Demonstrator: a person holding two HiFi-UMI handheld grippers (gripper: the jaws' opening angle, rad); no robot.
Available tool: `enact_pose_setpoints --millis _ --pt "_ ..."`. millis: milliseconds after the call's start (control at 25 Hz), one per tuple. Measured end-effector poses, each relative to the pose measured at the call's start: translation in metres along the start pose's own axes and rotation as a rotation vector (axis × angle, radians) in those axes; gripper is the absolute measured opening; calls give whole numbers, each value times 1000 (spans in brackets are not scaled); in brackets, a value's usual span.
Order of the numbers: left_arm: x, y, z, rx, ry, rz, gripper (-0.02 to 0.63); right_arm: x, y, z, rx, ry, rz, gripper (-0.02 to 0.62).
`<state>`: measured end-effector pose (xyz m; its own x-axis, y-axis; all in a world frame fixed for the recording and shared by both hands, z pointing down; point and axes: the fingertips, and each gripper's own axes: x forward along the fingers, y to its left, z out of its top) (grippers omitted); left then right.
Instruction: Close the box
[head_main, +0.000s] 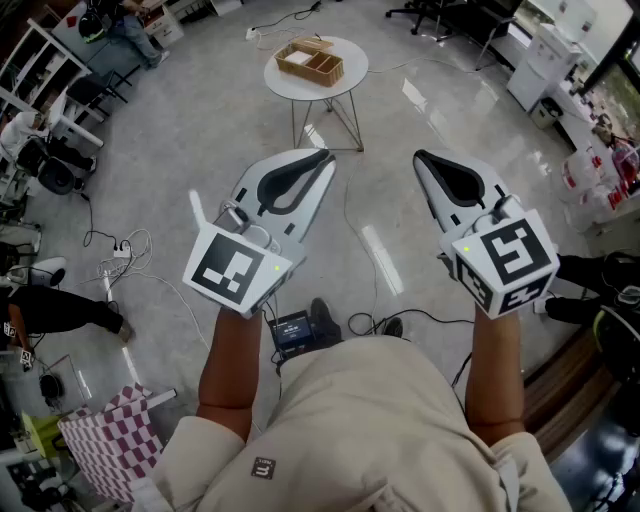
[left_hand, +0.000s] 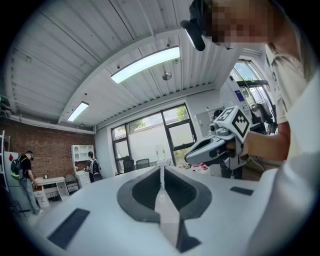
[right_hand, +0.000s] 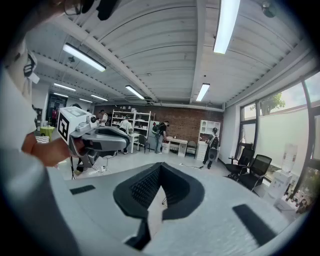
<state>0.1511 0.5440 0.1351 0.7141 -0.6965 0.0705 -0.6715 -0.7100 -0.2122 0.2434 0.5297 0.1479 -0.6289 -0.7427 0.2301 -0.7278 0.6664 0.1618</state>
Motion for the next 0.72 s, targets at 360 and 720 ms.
enact_pose_setpoints --millis 360,720 --pt "-4 24 -9 -6 1 -4 21 25 6 3 3 11 4 -9" --pt "-10 55 -25 -23 2 -23 21 56 13 4 17 30 -15 -9"
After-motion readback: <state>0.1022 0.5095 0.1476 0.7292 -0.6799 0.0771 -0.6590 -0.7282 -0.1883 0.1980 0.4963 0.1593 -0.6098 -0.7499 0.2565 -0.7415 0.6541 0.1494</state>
